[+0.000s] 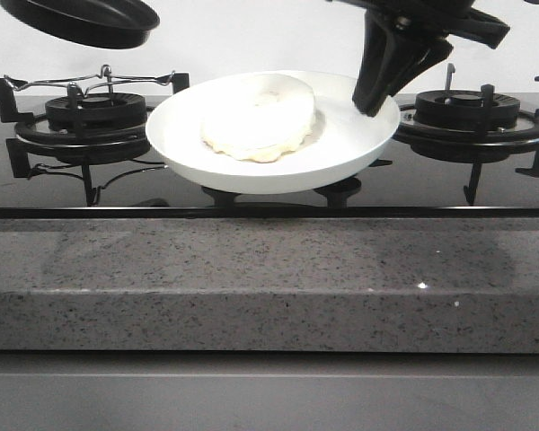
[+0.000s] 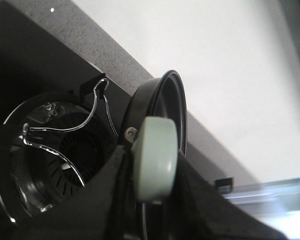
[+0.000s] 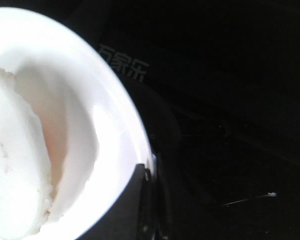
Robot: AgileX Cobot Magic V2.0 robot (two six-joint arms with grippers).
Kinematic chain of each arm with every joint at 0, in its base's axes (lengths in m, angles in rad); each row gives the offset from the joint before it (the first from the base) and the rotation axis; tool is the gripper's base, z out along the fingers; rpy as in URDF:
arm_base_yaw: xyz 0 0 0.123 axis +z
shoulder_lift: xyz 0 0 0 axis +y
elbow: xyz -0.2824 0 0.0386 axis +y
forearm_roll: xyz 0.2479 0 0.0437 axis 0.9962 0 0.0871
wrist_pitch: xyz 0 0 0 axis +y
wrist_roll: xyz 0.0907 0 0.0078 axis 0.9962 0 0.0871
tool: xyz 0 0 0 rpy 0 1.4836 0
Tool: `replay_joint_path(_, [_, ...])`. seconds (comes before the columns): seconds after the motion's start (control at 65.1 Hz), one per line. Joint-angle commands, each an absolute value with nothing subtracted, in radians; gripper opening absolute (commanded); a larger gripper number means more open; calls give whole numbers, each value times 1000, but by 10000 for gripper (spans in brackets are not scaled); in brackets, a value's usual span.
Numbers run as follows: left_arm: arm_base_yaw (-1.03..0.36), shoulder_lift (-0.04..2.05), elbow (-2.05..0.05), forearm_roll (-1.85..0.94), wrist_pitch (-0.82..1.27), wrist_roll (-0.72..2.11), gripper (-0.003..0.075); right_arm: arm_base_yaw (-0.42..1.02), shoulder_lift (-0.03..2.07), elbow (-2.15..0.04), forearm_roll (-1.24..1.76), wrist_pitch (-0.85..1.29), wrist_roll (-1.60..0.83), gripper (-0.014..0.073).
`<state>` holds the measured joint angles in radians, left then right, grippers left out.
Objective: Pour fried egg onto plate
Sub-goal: 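Return the empty pan onto its burner with the left gripper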
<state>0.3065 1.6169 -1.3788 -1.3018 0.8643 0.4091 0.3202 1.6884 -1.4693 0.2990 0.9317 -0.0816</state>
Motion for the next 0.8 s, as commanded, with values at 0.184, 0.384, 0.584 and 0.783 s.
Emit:
replay_joint_path(0.184, [356,1716,-1413,-1540,955,433,-19,317,1645,-1494,310,891,-88,-69])
replay_joint_path(0.384, [356,1764,-1413,-1545,996,437,-19,317,1645,-1494,310,891,-88,-69])
replay_joint_path(0.584, [356,1792,-1413,-1539,1040,437,73,317,1645,-1494,310,891,-88,-69])
replay_joint_path(0.783, [356,1792,-1413,-1532,1047,444,358,317,1645,-1494,310,891,-88,-69])
